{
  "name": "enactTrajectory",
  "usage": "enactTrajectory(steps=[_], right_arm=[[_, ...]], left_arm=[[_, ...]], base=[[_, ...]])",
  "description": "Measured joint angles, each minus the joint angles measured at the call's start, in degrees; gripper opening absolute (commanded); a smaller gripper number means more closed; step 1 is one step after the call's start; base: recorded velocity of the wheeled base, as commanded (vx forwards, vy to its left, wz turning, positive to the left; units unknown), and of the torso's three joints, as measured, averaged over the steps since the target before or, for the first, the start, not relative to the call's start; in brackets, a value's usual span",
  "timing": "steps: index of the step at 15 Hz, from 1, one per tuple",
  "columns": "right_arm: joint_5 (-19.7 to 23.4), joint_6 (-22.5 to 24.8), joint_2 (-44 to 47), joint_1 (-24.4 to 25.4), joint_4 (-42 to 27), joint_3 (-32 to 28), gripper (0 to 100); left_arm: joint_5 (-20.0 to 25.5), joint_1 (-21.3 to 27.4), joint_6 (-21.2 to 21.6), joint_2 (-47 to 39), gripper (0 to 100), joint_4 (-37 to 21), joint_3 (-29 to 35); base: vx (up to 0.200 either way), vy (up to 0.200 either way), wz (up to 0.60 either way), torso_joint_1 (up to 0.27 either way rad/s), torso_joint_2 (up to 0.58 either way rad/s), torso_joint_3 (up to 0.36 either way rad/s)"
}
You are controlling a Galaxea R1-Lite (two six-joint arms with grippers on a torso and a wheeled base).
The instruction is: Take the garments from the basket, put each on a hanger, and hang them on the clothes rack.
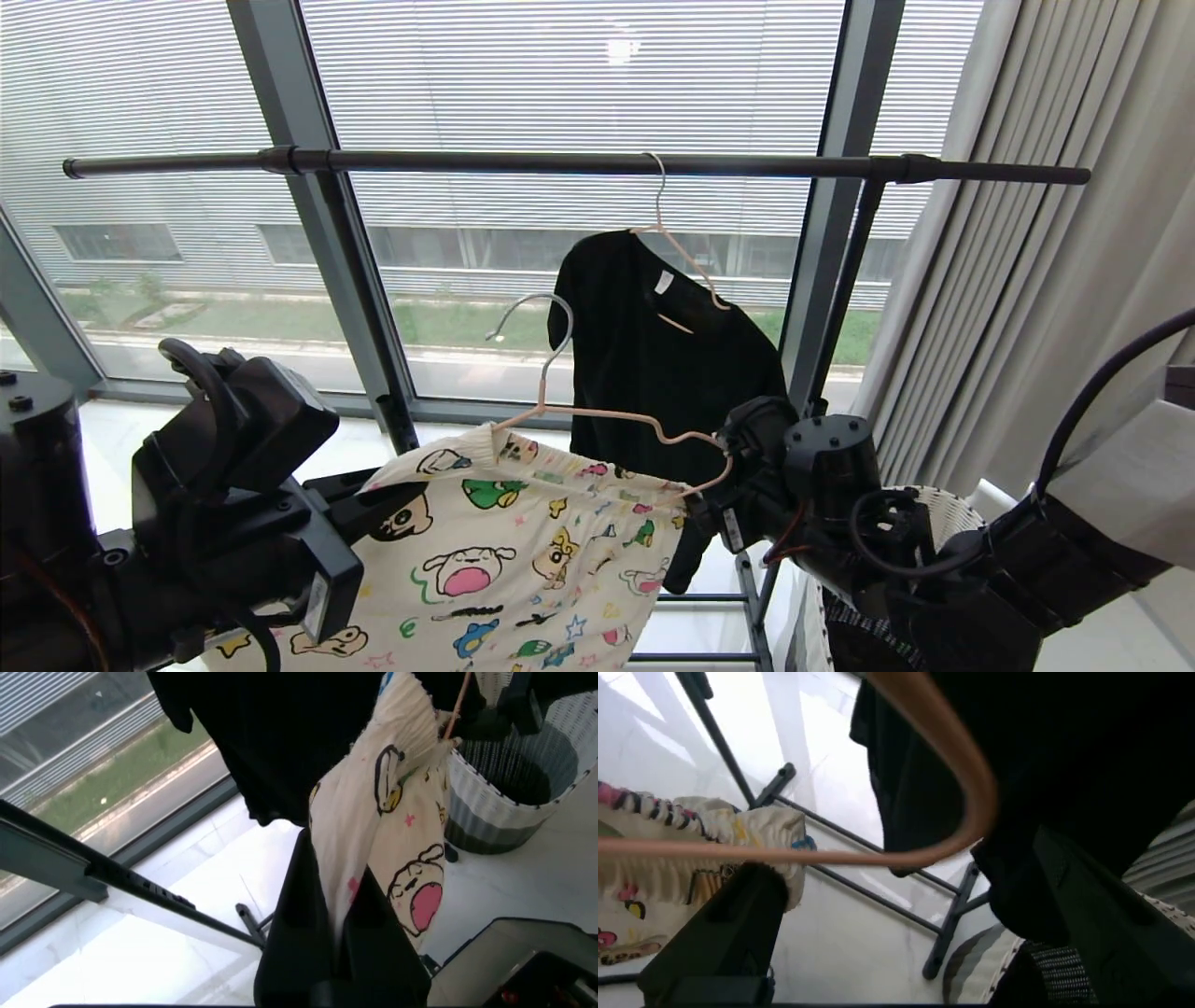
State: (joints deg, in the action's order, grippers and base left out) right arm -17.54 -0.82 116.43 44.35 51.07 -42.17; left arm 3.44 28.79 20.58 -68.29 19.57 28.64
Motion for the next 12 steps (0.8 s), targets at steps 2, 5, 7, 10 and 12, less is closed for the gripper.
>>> enactTrajectory(steps=[2,5,7,10,12], right_arm=[[0.1,0.1,-0.4,-1.3,0.0,0.0,100],[0.9,0.3,-0.9,-2.6,0.0,0.0,100],[1.8,1.3,-1.1,-3.2,0.0,0.0,100],[2.9,1.7,-1.4,-4.2,0.0,-0.2,100],[3.6,1.7,-1.7,-4.5,0.0,-0.2,100]], left_arm=[[0.0,-0.4,0.0,0.4,0,0.0,-0.2],[0.0,-0.6,0.3,1.2,0,0.0,-0.7],[0.0,-1.5,0.3,1.9,0,0.0,-0.9],[0.2,-1.8,0.0,3.5,0,0.0,-1.0],[0.4,-1.8,0.2,4.8,0,0.1,-2.0]], base=[[0.0,0.0,0.0,0.0,0.0,0.0],[0.0,0.0,0.0,0.0,0.0,0.0],[0.0,0.0,0.0,0.0,0.0,0.0],[0.0,0.0,0.0,0.0,0.0,0.0],[0.0,0.0,0.0,0.0,0.0,0.0]])
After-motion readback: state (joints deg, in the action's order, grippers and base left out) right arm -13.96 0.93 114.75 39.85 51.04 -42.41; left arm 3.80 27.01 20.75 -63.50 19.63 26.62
